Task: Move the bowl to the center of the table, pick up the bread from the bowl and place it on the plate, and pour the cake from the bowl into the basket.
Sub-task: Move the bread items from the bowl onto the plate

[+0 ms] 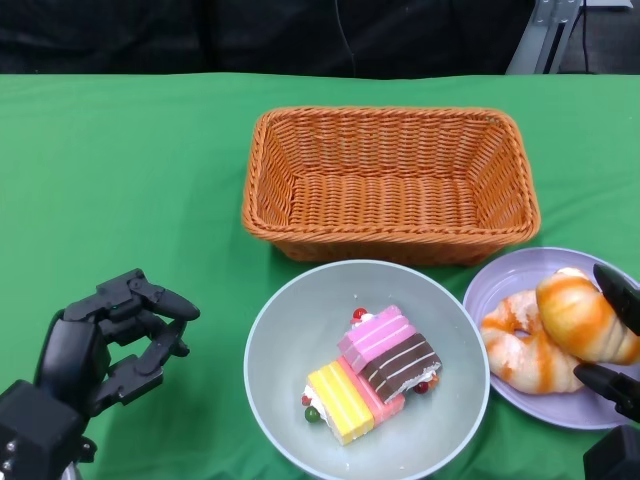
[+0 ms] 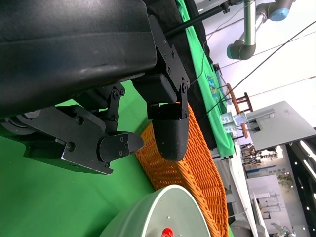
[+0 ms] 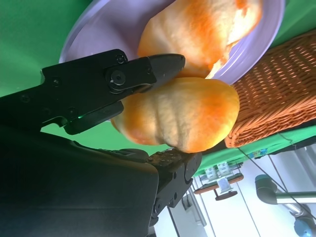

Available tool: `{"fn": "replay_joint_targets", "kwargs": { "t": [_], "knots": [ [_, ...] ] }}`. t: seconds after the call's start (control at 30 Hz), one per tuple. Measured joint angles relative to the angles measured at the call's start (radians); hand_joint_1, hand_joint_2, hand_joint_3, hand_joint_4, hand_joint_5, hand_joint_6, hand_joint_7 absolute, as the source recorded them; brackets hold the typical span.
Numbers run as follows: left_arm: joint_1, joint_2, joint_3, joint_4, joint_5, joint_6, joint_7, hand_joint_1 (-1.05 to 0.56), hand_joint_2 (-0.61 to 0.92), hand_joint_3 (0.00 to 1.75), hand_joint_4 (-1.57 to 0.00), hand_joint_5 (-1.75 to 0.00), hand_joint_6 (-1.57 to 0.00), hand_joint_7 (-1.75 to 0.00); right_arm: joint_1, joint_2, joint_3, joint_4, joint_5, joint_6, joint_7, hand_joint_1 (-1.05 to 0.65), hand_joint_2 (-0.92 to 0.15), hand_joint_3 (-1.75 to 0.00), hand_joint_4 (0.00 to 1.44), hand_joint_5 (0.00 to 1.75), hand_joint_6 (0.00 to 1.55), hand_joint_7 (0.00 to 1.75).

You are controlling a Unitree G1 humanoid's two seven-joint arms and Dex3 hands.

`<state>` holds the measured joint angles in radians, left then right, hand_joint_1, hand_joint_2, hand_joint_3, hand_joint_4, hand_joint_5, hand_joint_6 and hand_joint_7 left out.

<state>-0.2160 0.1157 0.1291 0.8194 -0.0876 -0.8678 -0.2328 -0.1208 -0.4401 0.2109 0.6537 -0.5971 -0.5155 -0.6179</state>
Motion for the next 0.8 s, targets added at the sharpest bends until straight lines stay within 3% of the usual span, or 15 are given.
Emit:
{"fn": "replay_joint_targets", "kwargs": {
  "t": [0.63, 0.67, 0.7, 0.8],
  "knots": [
    [-0.002, 0.001, 0.003, 0.011, -0.002, 0.0, -0.003, 0.05, 0.86, 0.53, -0.75, -1.39, -0.81, -1.03, 0.021, 0.008, -0.019, -0.043, 0.02, -0.01, 0.029, -0.67, -0.92, -0.21, 0.07, 0.01, 0.29, 0.01],
    [-0.004, 0.002, 0.003, 0.013, -0.001, 0.0, -0.003, 0.04, 0.86, 0.53, -0.75, -1.39, -0.8, -1.03, 0.039, 0.015, -0.032, -0.067, 0.045, -0.041, 0.03, -0.61, -0.92, -0.16, 0.23, 0.08, 0.35, 0.03],
    [-0.005, 0.006, 0.005, 0.018, 0.0, -0.002, -0.003, 0.03, 0.86, 0.52, -0.75, -1.39, -0.8, -1.03, 0.062, 0.032, -0.043, -0.112, 0.081, -0.1, 0.023, -0.59, -0.92, -0.15, 0.28, 0.1, 0.37, 0.03],
    [-0.014, 0.01, 0.004, 0.027, 0.006, -0.004, -0.003, 0.03, 0.86, 0.51, -0.75, -1.39, -0.8, -1.03, 0.127, 0.096, -0.053, -0.256, 0.192, -0.248, 0.06, -0.61, -0.92, -0.17, 0.32, 0.1, 0.37, 0.02]
  ]
}}
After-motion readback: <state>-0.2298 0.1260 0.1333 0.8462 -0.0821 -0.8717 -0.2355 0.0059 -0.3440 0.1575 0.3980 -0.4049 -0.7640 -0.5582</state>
